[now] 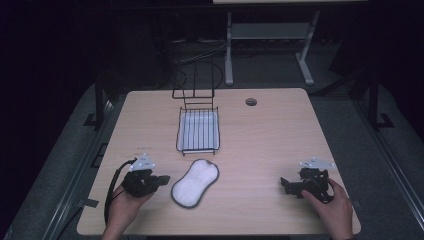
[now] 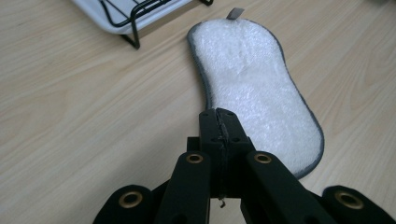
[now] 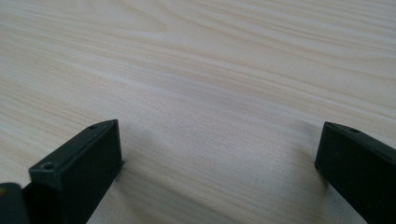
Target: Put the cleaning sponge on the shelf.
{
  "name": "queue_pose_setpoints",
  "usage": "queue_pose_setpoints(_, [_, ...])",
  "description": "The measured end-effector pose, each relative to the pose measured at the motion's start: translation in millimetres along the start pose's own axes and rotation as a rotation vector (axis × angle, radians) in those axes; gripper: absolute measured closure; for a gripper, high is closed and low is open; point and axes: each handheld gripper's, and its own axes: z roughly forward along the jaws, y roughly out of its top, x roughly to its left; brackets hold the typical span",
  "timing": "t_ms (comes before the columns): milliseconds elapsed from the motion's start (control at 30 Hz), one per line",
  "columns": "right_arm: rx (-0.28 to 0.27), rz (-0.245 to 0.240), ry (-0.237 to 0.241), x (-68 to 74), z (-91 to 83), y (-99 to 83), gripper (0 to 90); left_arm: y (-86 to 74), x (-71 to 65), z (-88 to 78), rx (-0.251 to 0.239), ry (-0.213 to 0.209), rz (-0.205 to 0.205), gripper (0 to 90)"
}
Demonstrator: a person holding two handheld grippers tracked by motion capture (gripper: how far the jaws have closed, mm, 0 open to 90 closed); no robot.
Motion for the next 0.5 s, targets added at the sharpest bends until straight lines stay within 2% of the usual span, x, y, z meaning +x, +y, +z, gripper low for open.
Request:
queue_pose_setpoints(200, [0.001,0.000,0.002,0.0,0.2,0.2,0.1,10.6,-3.9,9.0,0.001,-0.022,0.009,89.8])
queue_pose_setpoints(300, [0.000,-0.004,0.004,-0.2,0.4,0.4,0.0,19.2,-6.3,17.8,0.009,-0.038,0.030,89.8])
queue_pose_setpoints(500, [0.000,-0.004,0.005,-0.2,0.5,0.4,0.0,26.3,-9.6,28.3,0.024,-0.055,0.041,89.8])
